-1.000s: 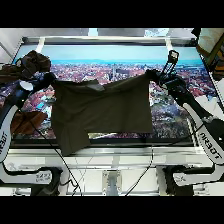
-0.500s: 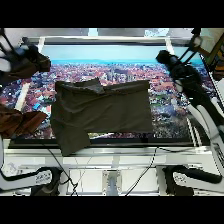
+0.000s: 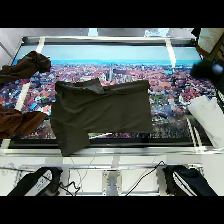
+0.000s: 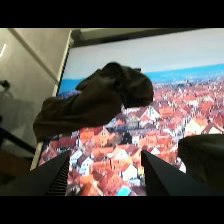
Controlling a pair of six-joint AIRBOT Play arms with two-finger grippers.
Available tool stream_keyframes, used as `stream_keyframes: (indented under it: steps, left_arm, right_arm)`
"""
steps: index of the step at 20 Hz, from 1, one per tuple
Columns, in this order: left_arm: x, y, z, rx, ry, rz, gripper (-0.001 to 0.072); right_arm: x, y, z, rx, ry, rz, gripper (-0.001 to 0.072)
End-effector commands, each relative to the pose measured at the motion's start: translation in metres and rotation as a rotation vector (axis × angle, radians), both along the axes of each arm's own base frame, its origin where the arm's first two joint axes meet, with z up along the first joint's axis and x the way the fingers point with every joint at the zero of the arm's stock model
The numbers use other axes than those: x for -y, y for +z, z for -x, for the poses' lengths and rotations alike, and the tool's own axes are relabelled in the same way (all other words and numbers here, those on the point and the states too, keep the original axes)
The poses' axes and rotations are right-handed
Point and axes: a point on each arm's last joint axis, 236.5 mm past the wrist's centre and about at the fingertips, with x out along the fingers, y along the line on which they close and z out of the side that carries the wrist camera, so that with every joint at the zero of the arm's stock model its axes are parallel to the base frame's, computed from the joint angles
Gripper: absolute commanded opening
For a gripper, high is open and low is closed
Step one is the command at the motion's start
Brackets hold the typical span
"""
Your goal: Fold the shirts.
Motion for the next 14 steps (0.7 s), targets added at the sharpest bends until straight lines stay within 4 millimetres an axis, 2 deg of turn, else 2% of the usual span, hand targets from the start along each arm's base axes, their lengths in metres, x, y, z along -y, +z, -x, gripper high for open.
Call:
stream_keyframes:
  steps: [1,3,4,5,6,7,9,12,14]
  left_arm:
    - [-0.004,-0.057,0.049,-0.217,0.075,0.053,0.0495]
    - [-0.002,-0.112,0.056,-0.378,0.069,0.076,0.0476]
    - [0.002,-0.135,0.054,-0.421,0.054,0.094,0.0475]
    - [0.006,-0.153,0.051,-0.449,0.040,0.112,0.0475]
    - [0.010,-0.167,0.050,-0.470,0.027,0.129,0.0475]
    - [0.014,-0.179,0.050,-0.489,0.018,0.145,0.0475]
    - [0.018,-0.190,0.049,-0.505,0.007,0.163,0.0475]
    - [0.022,-0.189,0.044,-0.483,-0.008,0.176,0.0475]
    - [0.022,-0.188,0.042,-0.475,-0.009,0.174,0.0475]
  right_arm:
    - [0.009,-0.071,0.102,-0.477,0.031,0.074,0.0305]
    - [-0.005,-0.116,0.133,-0.686,0.138,0.077,0.0306]
    - [-0.015,-0.135,0.140,-0.742,0.196,0.060,0.0307]
    - [-0.028,-0.156,0.144,-0.775,0.237,0.015,0.0332]
    - [-0.041,-0.173,0.145,-0.788,0.267,-0.035,0.0398]
    - [-0.052,-0.191,0.146,-0.797,0.284,-0.080,0.0432]
    - [-0.061,-0.222,0.143,-0.788,0.246,-0.154,0.0432]
    - [-0.075,-0.262,0.128,-0.709,0.174,-0.281,0.0432]
    - [-0.088,-0.290,0.130,-0.730,0.155,-0.363,0.0428]
